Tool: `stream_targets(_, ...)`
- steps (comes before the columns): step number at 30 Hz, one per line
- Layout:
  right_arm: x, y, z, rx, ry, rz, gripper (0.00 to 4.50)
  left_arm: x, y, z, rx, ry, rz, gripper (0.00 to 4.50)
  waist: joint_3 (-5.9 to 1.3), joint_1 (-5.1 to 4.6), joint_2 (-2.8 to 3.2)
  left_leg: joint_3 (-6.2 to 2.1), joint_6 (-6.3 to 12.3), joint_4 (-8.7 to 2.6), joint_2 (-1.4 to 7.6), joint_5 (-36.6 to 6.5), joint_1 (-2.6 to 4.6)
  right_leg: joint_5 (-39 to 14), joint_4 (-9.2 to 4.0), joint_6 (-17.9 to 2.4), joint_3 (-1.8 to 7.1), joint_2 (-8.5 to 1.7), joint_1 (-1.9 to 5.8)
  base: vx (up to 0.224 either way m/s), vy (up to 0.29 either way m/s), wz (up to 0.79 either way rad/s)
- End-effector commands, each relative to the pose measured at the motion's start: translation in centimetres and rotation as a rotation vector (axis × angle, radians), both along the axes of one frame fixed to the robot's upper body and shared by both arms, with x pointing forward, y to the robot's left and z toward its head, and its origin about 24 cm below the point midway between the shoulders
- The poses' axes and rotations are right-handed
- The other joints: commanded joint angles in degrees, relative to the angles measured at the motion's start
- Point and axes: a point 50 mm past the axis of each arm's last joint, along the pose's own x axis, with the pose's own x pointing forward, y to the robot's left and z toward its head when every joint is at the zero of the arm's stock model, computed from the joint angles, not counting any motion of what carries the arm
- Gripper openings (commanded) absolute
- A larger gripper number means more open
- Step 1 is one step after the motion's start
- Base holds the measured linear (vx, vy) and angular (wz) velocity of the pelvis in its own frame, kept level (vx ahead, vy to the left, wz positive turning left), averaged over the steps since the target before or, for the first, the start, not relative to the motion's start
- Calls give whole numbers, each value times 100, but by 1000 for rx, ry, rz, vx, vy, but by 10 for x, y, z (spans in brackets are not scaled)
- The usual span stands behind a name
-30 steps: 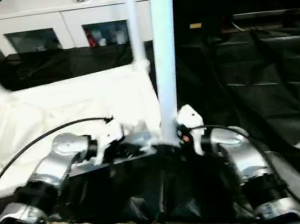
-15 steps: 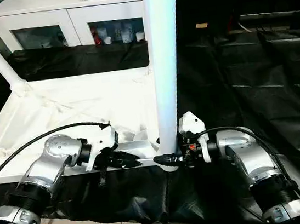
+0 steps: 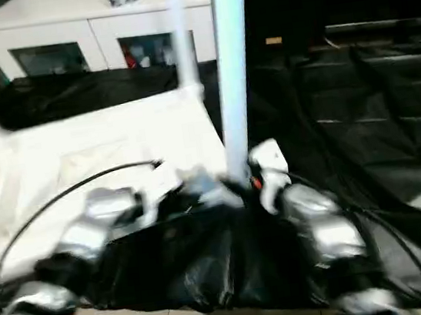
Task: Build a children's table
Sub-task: Rotate leg to tighten
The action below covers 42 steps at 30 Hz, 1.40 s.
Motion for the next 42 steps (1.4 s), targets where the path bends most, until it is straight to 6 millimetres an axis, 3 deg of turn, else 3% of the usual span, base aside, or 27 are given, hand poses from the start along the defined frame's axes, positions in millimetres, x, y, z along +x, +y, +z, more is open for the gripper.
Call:
stream_targets(1,-4,35,-18,-13,88,-7,256,0,-34,7,-74,-40,30,0,-274,-7,-113,-122,217,-428,284,-1123,26,-1793,-502,-1071,254,-487,233,0,0,0)
stream_targets(2,-2,39,-18,-12,82,-14,256,-1,-39,8,-81,-44,31,0,-268,-24,-112,-120,218,-432,289,-1125,23,-1776,-502,-1086,259,-486,216,0,0,0)
stream_targets(3,0,48,-14,-9,44,-13,256,-3,-48,10,-94,-62,21,0,-291,-19,-94,-125,257,-415,275,-1025,10,-1673,-488,-1081,252,-495,246,0,0,0)
stream_targets(5,0,50,-12,1,37,-1,256,-3,-49,10,-96,-64,14,0,-299,-6,-92,-114,313,-400,279,-994,27,-1569,-494,-1098,254,-491,231,0,0,0)
stream_targets(6,0,51,-11,8,34,6,290,-4,-50,10,-97,-65,11,0,-306,-4,-103,-113,381,-396,274,-911,-1,-1397,-473,-1133,255,-489,257,0,0,0)
stream_targets(8,-1,49,-10,32,35,24,290,-5,-48,11,-120,-58,-2,0,-305,-4,-94,-117,455,-401,282,-865,-15,-1310,-459,-1149,240,-481,263,0,0,0)
stream_targets(12,1,34,-8,-22,3,54,331,-6,-36,10,-130,-53,-25,0,-312,2,-90,-122,476,-400,295,-883,-12,-1358,-462,-1158,234,-490,268,0,0,0)
stream_targets(16,3,18,-6,-53,-9,98,331,-6,-22,6,-110,-39,-35,0,-346,3,-89,-110,648,-357,289,-650,-37,-530,-371,-1388,230,-474,296,0,0,0)
stream_targets(21,-10,1,5,-62,-25,407,331,-12,-1,1,-82,-2,-110,0,-325,46,-112,-90,828,-334,304,-680,-51,-628,-381,-1426,205,-477,317,0,0,0)
stream_targets(27,-27,-7,10,-43,2,649,331,-14,18,4,-57,20,-187,0,-308,91,-123,-100,690,-371,350,-934,-21,-1168,-410,-1332,200,-475,285,0,0,0)
stream_targets(29,-31,-9,11,-38,12,703,302,-15,24,4,-45,30,-206,0,-310,92,-115,-100,673,-371,353,-923,-16,-1089,-400,-1358,205,-475,273,0,0,0)
stream_targets(35,-40,-11,13,-35,50,834,272,-18,39,4,1,62,-272,0,-327,129,-135,-91,747,-348,349,-690,-24,-688,-351,-1468,202,-475,277,0,0,0)
stream_targets(42,-42,-9,13,-37,58,867,268,-18,43,4,12,69,-284,0,-310,149,-139,-91,632,-362,347,-780,-17,-978,-375,-1410,203,-483,271,0,0,0)
